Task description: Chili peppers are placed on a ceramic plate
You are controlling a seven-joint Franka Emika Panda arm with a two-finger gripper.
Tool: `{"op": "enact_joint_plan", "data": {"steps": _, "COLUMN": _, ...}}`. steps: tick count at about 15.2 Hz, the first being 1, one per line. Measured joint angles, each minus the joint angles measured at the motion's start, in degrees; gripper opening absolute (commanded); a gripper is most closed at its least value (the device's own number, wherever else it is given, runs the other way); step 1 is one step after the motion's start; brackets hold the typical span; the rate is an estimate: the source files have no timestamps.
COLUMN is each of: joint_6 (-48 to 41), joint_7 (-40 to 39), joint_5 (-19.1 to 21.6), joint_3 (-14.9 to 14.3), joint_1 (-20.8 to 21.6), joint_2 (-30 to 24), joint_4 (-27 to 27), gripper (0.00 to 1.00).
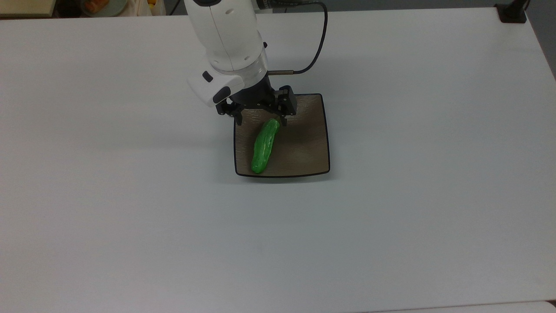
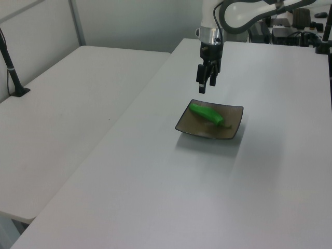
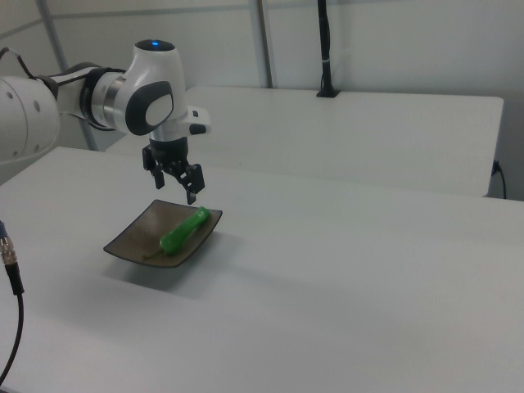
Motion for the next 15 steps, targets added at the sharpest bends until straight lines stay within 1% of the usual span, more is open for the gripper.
{"op": "enact_joint_plan", "data": {"steps": 5, "joint_6": -0.5, "joint_7": 0.4, "joint_5": -0.2, "joint_3": 0.0, "joint_1": 0.0, "joint_2": -1.7, "joint_4": 0.0, "gripper": 1.00}}
{"op": "enact_joint_plan", "data": {"steps": 7, "joint_6": -3.2, "joint_7": 0.4, "joint_5": -3.1, "joint_3": 0.0, "joint_1": 0.1, "joint_2": -3.9, "joint_4": -0.9, "gripper": 1.00}}
{"op": "enact_joint_plan", "data": {"steps": 8, "joint_6": -4.7, "joint_7": 0.4, "joint_5": -6.0, "joint_3": 0.0, "joint_1": 0.1, "joint_2": -5.4, "joint_4": -2.1, "gripper": 1.00}}
{"op": "enact_joint_plan", "data": {"steps": 10, "joint_6": -5.9, "joint_7": -1.4, "joint_5": -8.9, "joint_3": 0.1, "joint_1": 0.2, "joint_2": -7.5, "joint_4": -4.4, "gripper": 1.00}}
{"op": "enact_joint_plan", "data": {"steps": 13, "joint_6": -6.8, "joint_7": -6.0, "joint_5": -9.5, "joint_3": -0.2, "joint_1": 0.2, "joint_2": -10.2, "joint_4": -6.8, "gripper": 1.00}}
{"op": "enact_joint_plan", "data": {"steps": 15, "joint_6": -7.4, "joint_7": -7.9, "joint_5": -9.5, "joint_3": -0.9, "joint_1": 0.1, "joint_2": -12.6, "joint_4": -8.4, "gripper": 1.00}}
